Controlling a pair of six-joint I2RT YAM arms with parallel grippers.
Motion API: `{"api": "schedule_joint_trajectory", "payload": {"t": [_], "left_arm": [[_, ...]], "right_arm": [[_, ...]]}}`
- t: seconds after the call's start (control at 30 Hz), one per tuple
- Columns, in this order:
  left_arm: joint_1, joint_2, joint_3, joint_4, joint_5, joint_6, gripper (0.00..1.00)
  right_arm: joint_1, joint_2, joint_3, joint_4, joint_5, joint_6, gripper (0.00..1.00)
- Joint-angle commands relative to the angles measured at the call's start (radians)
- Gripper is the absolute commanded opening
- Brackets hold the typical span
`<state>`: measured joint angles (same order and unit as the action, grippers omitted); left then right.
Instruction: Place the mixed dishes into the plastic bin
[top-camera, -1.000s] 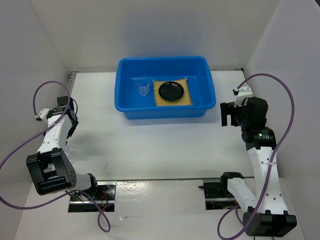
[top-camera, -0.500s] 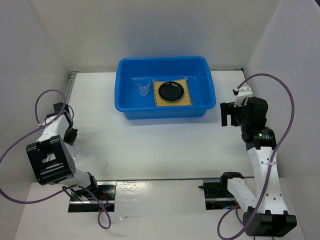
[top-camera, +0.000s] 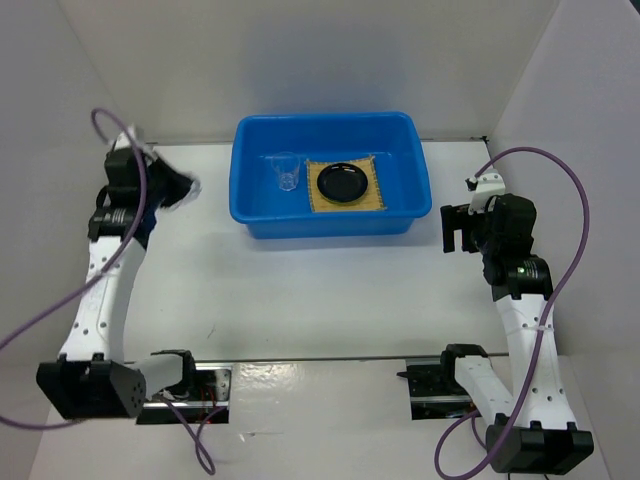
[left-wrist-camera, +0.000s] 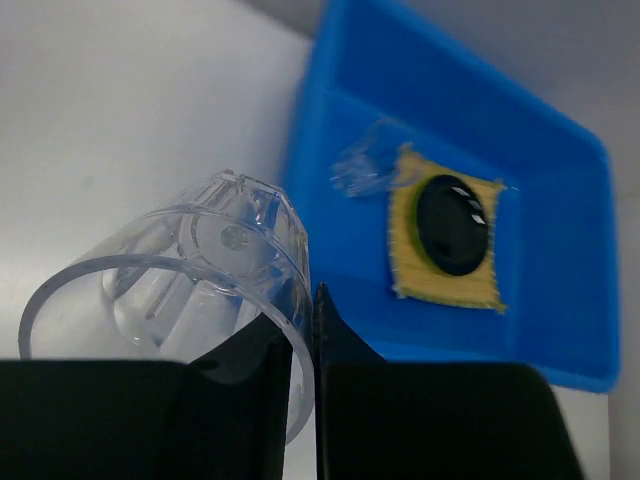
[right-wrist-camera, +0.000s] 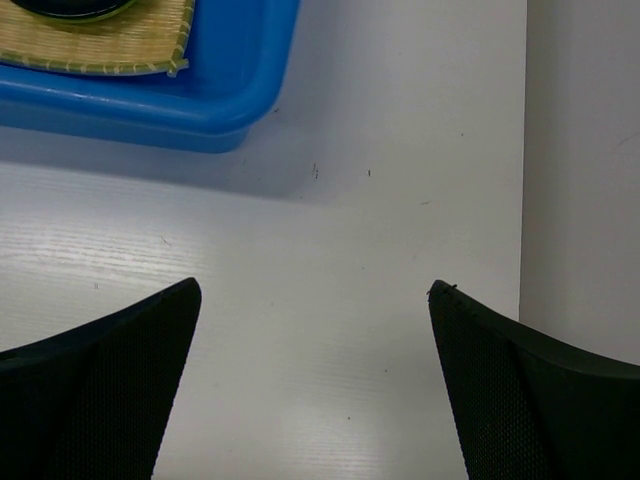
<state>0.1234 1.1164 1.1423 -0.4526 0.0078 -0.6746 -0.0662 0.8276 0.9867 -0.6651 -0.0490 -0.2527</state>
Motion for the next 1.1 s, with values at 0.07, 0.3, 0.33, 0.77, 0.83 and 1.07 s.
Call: {"api": "schedule_joint_trajectory", "payload": {"t": [0.07,0.3,0.33,0.77,0.83,1.07], "left_arm": [[-0.191,0.259,0.383,-0.026,0.156,0.22,0.0],[-0.433,0.643,0.735,-0.233,0.097,0.342,0.06],[-0.455,0.711,0.76,-0.248,0.069,0.365,0.06],[-0.574,1.128,1.071,-0.368,-0.2,0.406,0.01],[-0.584,1.175,1.103,-0.394,-0.241,0.406,0.01],[-0.584,1.281,1.175,-0.408,-0.273,0.449,0.07]], "right_arm": [[-0.007,-0.013,-0.006,0.038,0.001,-0.005,0.99],[-0.018,-0.013,-0.006,0.038,0.001,-0.005,0.99],[-0.018,-0.013,-0.006,0.038,0.001,-0.005,0.99],[-0.027,-0.013,-0.006,0.038,0.011,-0.005,0.99],[-0.027,-0.013,-0.006,0.038,0.011,-0.005,0.99],[-0.027,-0.013,-0.006,0.047,0.011,-0.005,0.99]]}}
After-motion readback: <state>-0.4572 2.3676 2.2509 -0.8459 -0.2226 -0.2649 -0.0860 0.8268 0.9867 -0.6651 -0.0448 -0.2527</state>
